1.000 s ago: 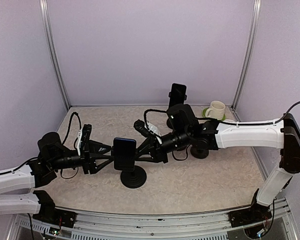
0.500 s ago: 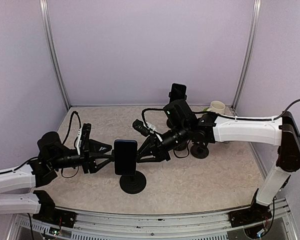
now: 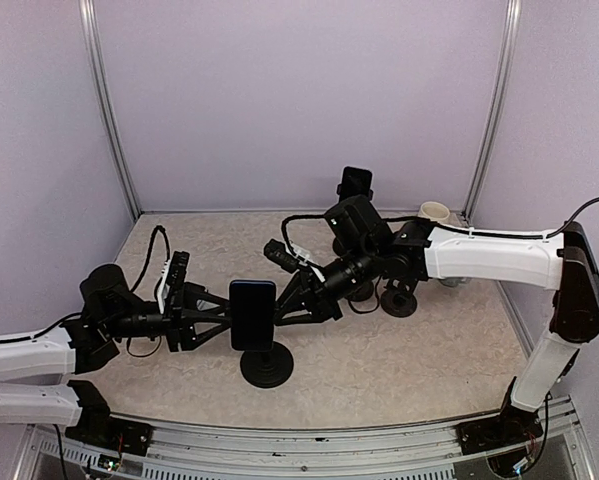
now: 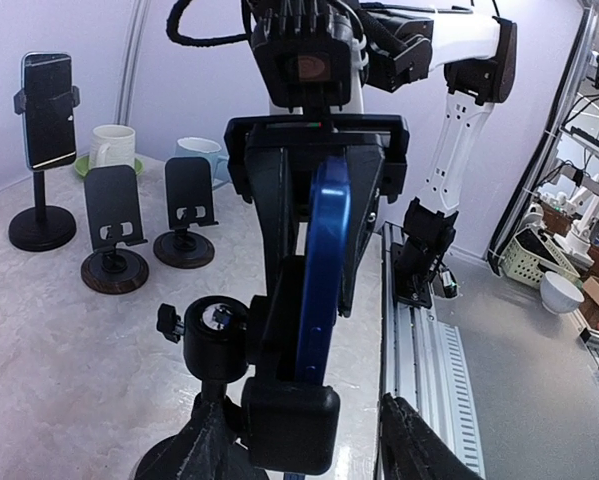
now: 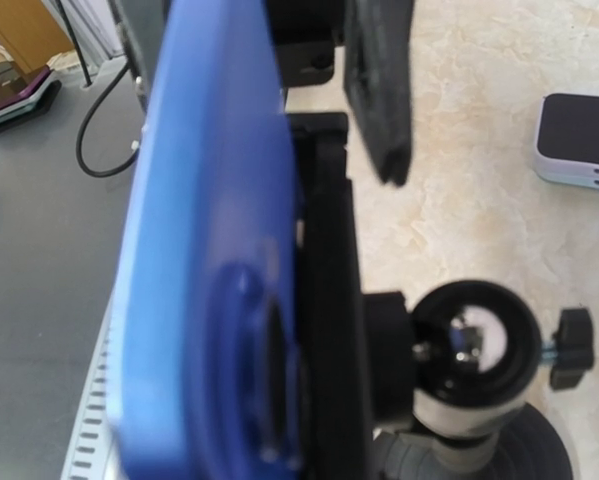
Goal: Place the phone on the phone stand
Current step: Adjust the phone stand with the phone at the center of the board.
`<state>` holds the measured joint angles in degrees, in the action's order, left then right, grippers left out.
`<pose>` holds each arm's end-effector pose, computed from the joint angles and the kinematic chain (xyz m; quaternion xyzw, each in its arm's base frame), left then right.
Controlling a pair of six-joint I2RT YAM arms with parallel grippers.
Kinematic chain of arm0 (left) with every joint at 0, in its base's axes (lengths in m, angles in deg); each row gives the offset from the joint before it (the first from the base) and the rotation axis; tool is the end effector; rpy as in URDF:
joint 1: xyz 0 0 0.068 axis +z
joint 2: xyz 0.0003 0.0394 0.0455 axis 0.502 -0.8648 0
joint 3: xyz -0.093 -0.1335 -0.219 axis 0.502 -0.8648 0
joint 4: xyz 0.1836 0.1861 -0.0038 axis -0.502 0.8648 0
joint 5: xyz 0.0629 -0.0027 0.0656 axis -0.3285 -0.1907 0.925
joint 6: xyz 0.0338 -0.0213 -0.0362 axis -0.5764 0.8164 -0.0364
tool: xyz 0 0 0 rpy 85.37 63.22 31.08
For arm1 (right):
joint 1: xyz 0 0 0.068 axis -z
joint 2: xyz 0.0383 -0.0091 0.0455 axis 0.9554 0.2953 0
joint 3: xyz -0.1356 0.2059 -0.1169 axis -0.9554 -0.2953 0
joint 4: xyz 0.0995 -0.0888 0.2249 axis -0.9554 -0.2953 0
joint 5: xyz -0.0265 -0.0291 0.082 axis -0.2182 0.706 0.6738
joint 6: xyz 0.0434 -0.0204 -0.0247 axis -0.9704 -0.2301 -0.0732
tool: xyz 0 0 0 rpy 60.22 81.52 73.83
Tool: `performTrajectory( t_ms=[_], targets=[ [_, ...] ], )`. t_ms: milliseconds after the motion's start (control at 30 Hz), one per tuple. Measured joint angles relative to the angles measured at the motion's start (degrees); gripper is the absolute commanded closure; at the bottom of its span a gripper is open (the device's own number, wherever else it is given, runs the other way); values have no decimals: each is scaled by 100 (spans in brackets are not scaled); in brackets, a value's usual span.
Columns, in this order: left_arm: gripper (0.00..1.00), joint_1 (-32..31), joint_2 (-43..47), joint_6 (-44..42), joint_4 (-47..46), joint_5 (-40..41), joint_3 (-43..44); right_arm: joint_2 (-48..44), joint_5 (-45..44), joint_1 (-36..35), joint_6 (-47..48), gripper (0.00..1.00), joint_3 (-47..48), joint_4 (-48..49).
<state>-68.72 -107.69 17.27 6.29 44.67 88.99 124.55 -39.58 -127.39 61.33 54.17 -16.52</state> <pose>0.1383 -0.1394 0.2314 0.3811 0.6104 -0.5035 0.4782 0.2028 0.3284 0.2798 -0.5647 0.6371 0.4755 0.2217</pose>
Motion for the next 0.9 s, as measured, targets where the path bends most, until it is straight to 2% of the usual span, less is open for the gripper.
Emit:
performTrajectory(
  t_ms=[733,900],
  targets=[
    [91,-177,-308,173,-282,127,-17,26,-42,11,151,88,223,-476],
    [92,-234,-313,352,-584,173,-177,96,-39,11,264,89,411,-772]
  ],
)
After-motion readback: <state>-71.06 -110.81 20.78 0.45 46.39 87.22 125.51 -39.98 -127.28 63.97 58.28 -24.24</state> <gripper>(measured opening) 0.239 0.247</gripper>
